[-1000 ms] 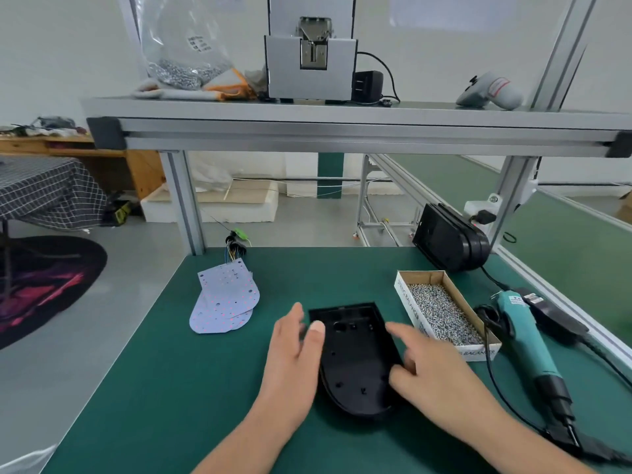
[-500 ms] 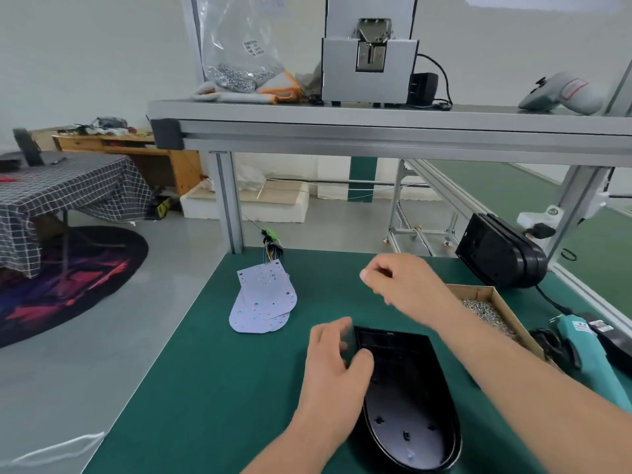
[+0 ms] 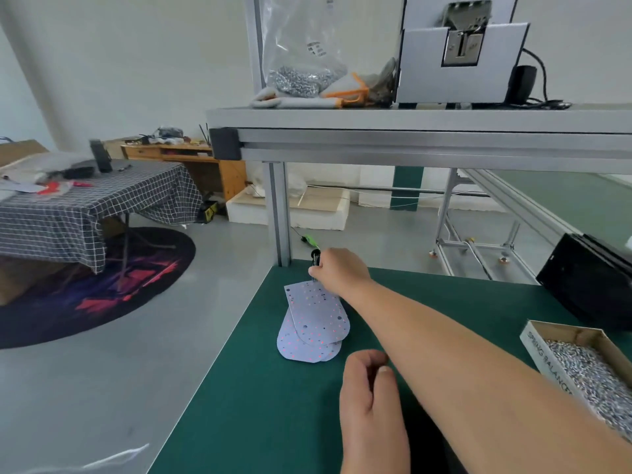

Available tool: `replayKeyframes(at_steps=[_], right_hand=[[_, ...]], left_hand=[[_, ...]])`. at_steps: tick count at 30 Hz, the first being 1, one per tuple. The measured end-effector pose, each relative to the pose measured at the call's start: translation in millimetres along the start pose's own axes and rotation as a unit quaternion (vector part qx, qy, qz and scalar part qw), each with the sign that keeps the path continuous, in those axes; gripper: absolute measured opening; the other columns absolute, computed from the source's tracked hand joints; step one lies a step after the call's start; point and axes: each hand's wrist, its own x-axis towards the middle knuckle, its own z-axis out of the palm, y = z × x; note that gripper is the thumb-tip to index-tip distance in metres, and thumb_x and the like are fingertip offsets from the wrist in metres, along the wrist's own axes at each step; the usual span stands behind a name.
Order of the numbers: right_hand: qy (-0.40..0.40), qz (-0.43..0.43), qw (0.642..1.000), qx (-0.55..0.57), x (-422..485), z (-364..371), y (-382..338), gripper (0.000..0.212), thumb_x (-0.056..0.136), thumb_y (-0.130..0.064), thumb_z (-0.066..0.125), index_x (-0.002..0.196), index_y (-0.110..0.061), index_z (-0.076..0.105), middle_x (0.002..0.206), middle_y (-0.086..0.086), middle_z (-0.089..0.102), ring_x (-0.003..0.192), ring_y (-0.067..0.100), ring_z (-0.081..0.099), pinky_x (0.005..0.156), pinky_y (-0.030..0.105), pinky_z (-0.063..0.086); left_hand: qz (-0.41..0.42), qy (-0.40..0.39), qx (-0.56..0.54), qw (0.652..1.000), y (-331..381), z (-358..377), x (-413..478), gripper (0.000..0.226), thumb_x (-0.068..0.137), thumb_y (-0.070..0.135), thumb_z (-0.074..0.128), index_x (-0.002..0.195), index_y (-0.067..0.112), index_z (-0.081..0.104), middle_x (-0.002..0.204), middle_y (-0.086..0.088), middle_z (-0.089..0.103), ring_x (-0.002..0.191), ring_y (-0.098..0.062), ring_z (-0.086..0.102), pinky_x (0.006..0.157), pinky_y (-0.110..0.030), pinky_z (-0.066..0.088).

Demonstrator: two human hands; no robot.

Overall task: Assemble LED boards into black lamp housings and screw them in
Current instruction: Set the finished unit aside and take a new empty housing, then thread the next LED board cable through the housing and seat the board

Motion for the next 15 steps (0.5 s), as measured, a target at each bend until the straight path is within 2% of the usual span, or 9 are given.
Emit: replayKeyframes(at_steps=[2, 6, 10, 12, 15], right_hand=[[0.003, 0.007, 1.0, -0.017, 3.8, 8.0, 3.4, 0.037, 0.094, -0.022, 0.06, 0.065, -0.016, 0.037, 0.063, 0.002, 0.044, 0.057, 0.022, 0.04, 0.052, 0.03, 0.026], [0.002, 0.014, 1.0, -0.019, 7.7, 12.9, 9.6, 0.031, 0.094, -0.022, 0.058, 0.068, -0.015, 0.042, 0.065, 0.002, 0.049, 0.064, 0.027, 0.049, 0.052, 0.029, 0.029], [0.037, -0.015, 0.999, -0.024, 8.3, 14.3, 4.4, 0.053, 0.095, -0.05, 0.063, 0.062, -0.017, 0.037, 0.056, -0.003, 0.042, 0.051, 0.02, 0.041, 0.051, 0.03, 0.025], [0.035, -0.035, 0.996, -0.074, 8.7, 15.4, -0.4, 0.046, 0.094, -0.042, 0.063, 0.065, -0.017, 0.038, 0.059, -0.003, 0.043, 0.055, 0.021, 0.045, 0.051, 0.029, 0.025], [0.014, -0.024, 0.996, -0.083, 12.2, 14.5, -1.3, 0.028, 0.088, -0.018, 0.059, 0.068, -0.017, 0.039, 0.064, 0.0, 0.045, 0.059, 0.022, 0.045, 0.051, 0.029, 0.025]], left_hand=[[0.008, -0.003, 0.003, 1.0, -1.3, -0.3, 2.3, 0.037, 0.099, 0.005, 0.056, 0.082, 0.036, 0.068, 0.067, 0.006, 0.059, 0.064, -0.014, 0.049, 0.067, -0.033, 0.043], [0.01, -0.003, 0.009, 1.0, -1.2, -1.0, 1.4, 0.041, 0.1, 0.008, 0.057, 0.079, 0.043, 0.067, 0.066, 0.008, 0.058, 0.064, -0.013, 0.051, 0.067, -0.032, 0.045], [0.002, 0.003, -0.002, 1.0, 1.6, -1.2, 1.7, 0.044, 0.1, 0.008, 0.056, 0.078, 0.045, 0.067, 0.065, 0.009, 0.059, 0.062, -0.011, 0.049, 0.065, -0.03, 0.044], [-0.006, 0.007, -0.01, 1.0, 2.7, -1.1, 2.6, 0.045, 0.099, 0.007, 0.057, 0.078, 0.045, 0.067, 0.067, 0.009, 0.063, 0.061, -0.011, 0.049, 0.065, -0.03, 0.044], [-0.012, 0.011, -0.011, 1.0, 2.3, -1.2, 4.2, 0.044, 0.099, 0.007, 0.057, 0.079, 0.044, 0.068, 0.069, 0.008, 0.064, 0.063, -0.013, 0.05, 0.067, -0.031, 0.044]])
